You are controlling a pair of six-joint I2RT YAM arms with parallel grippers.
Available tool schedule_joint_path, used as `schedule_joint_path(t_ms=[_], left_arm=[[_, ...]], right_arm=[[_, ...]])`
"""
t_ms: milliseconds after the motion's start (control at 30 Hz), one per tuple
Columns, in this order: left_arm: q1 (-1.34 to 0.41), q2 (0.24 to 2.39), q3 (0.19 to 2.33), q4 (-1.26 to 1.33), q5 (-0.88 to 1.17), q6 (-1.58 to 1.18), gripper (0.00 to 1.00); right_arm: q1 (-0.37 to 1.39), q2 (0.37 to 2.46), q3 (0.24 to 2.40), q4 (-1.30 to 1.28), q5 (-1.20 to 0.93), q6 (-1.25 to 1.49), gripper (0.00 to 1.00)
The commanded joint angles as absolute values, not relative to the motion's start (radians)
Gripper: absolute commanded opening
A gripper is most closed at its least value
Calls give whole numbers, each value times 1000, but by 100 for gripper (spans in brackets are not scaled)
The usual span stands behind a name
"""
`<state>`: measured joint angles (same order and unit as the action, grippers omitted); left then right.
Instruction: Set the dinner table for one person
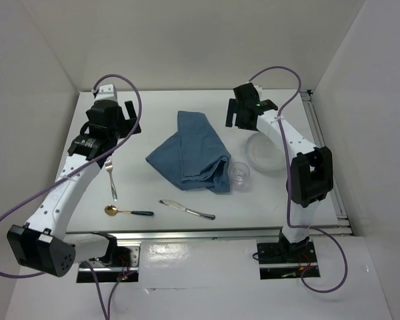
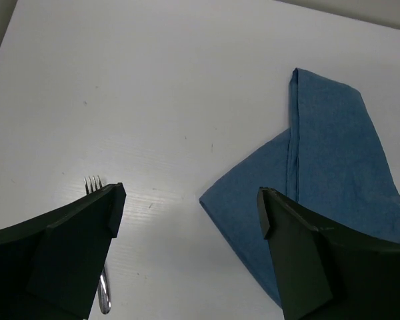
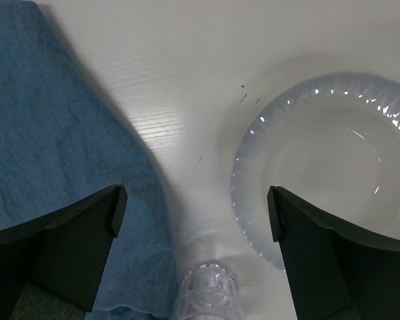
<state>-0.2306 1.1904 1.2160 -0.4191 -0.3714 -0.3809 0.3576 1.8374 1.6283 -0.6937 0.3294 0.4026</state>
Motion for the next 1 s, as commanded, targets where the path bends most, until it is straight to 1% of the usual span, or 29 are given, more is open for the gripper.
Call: schedule_joint_path(t_ms=[0,67,267,400,467,533,600,667,800,967], left_arm=[[-218,1253,1285,-474,-335,-442,100],[-207,1301,1313,-503,-254,-453,100],[-207,1373,1325,-546,-198,-480,100],[-207,1437,1305,-564,-97,-523,92],[-207,1508,1295,-598,-65,-534,88],[-207,1563,1328,-632,-40,-571,87],[-207,1633,1338,-675,-40,-590,87],[-207,1663,1347,-675,-29,-614,90],[-195,1735,1347,-692,-86,-678,96],[-152,1801,1329,-655,-81,-703,98]], right_arm=[[370,1792,1632,-661,318,410,100],[370,1783,1632,-650,308,410,100],[379,1793,1666,-663,299,410,100],[388,1833,1713,-683,272,400,100],[399,1847,1733,-696,262,400,100],[408,1858,1733,-696,236,387,100],[422,1858,1712,-670,227,373,100],[434,1858,1703,-647,203,362,100],[454,1868,1724,-647,167,342,100],[506,1902,1762,-637,158,304,100]])
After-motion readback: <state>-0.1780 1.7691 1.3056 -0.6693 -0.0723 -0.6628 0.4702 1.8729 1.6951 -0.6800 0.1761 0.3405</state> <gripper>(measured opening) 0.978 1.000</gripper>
